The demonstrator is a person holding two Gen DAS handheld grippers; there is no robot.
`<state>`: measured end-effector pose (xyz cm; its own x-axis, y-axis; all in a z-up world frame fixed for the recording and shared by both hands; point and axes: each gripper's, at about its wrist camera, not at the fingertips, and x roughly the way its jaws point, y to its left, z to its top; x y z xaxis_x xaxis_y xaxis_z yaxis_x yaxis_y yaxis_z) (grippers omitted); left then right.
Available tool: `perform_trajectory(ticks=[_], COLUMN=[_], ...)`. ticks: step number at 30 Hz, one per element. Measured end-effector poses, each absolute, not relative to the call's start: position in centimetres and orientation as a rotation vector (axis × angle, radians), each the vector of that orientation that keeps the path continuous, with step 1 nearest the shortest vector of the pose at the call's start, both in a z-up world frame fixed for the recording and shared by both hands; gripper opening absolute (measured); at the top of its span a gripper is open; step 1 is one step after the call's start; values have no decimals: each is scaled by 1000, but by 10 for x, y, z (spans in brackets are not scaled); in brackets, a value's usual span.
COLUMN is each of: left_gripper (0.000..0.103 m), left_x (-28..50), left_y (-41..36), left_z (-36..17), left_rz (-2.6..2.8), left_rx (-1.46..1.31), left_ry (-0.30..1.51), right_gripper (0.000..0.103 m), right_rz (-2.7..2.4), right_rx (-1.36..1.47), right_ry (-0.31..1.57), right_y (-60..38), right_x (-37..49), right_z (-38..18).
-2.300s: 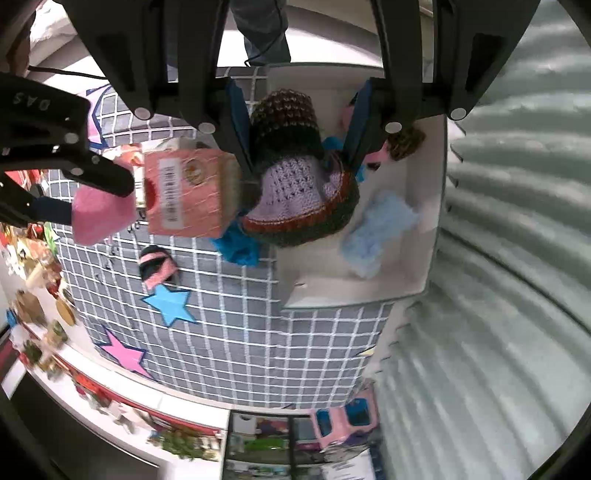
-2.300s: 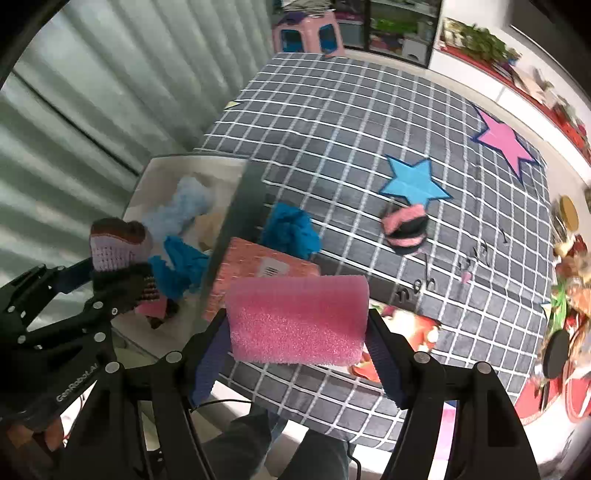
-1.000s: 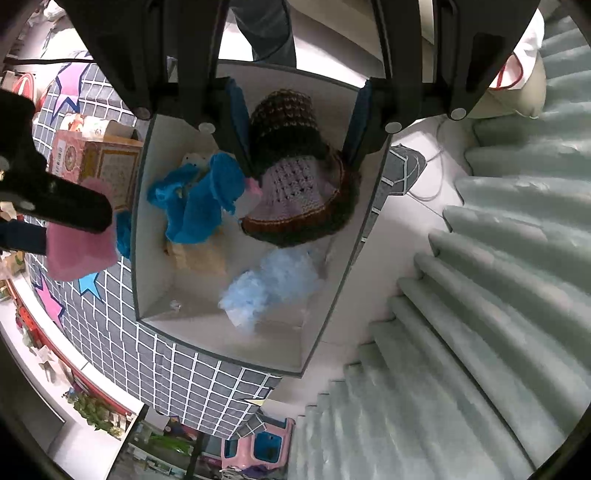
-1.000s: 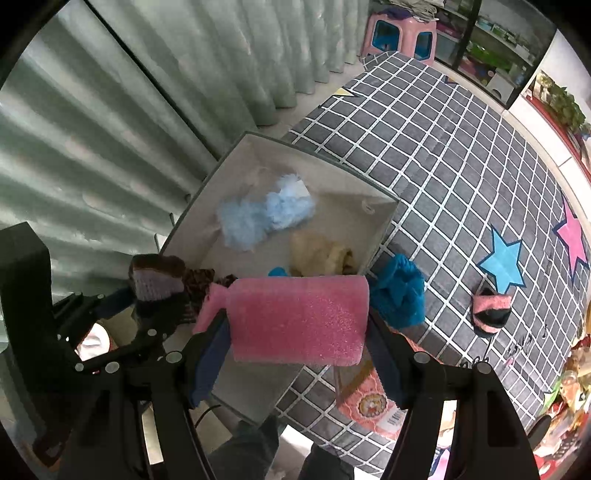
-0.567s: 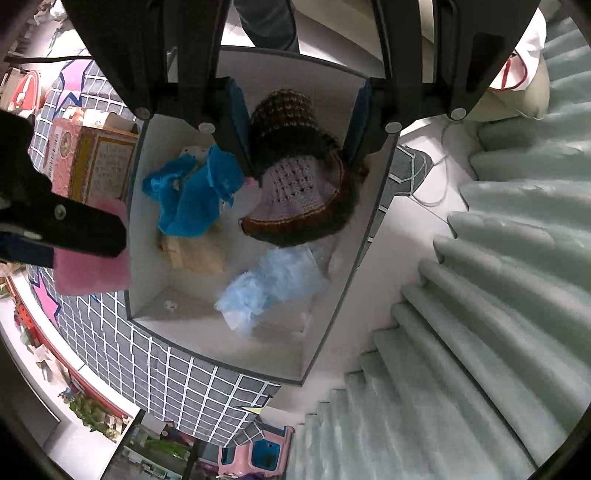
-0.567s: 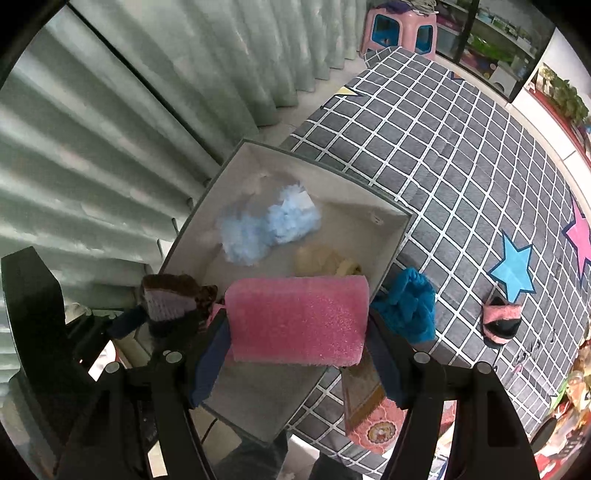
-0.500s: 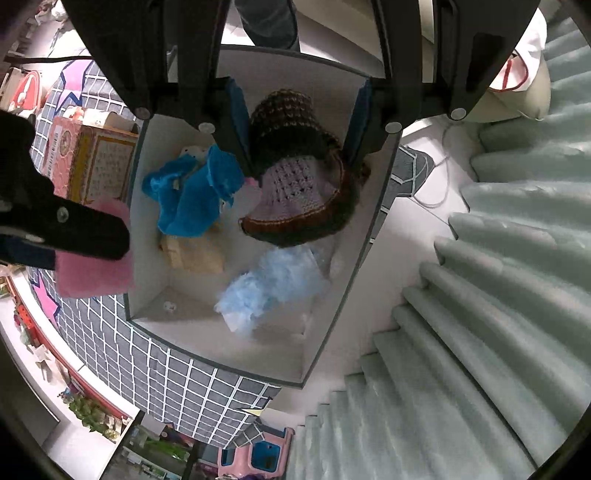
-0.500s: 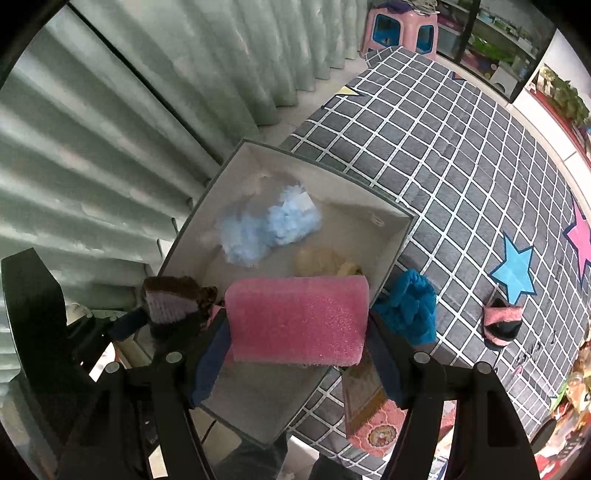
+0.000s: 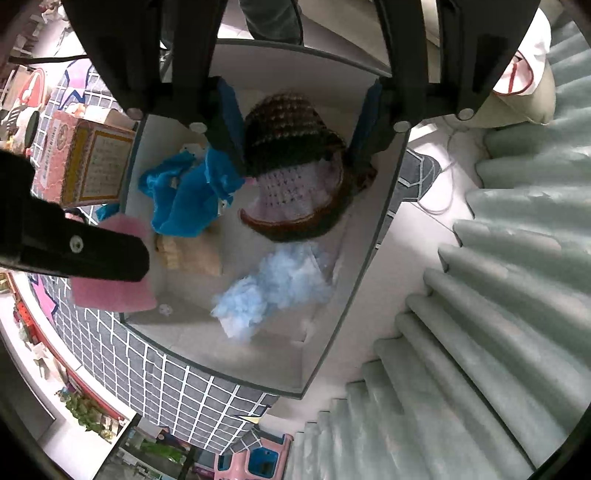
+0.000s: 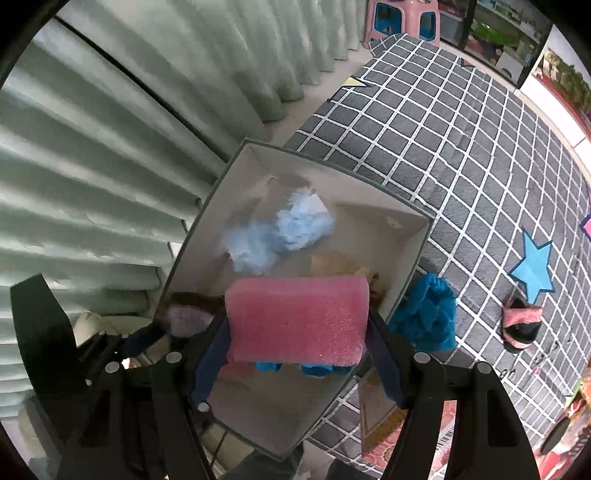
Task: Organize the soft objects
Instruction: 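Open both grippers to drop the cup and sponge into the box, then move both grippers back toward the remaining items on the mat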
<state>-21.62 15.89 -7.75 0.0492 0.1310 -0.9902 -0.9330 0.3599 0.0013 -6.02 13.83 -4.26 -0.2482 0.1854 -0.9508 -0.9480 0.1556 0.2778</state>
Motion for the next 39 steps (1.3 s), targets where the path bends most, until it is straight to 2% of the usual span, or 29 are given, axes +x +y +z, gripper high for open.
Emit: perform_trajectory(ticks=[1,2,3,4,5,7,9,16,21,31,39], left_gripper=[69,79,83,83,84,89,103,103,103,103,103], left_x=[-216,-216,-217,-217,-217,-216,-215,-199,-169,-66,10], left_y=[159,159,160,160,160,161,161,164,164,164,163], left_z=[-77,-77,-76,-75,-74,-72,-71,-61,-50,-39,-55], left_rz=[980,976,975,974,972,966,959,910,839,577,494], left_rx=[-861,-871,-875,-880,-882,-900,-915,-937,-924,-1013,-1104], left_ry=[1236,1232,1228,1215,1207,1189,1179,1141,1149,1257,1354], right_gripper=[73,73,77,87,90,90,90,90,90,90,90], right_rz=[1339,1341,1343,1345,1344,1341,1336,1271,1147,895,838], right_rx=[-808,-801,-792,-785,-775,-757,-742,-626,-570,-457,-538], right_ry=[1364,1368,1374,1379,1382,1384,1389,1419,1437,1569,1565], right_y=[139,139,139,139,139,138,137,124,104,39,30], right_x=[-59,-58,-57,-56,-54,-50,-44,15,76,182,214], right_z=[-43,-42,-42,-42,-41,-39,-36,-21,-30,-95,-150])
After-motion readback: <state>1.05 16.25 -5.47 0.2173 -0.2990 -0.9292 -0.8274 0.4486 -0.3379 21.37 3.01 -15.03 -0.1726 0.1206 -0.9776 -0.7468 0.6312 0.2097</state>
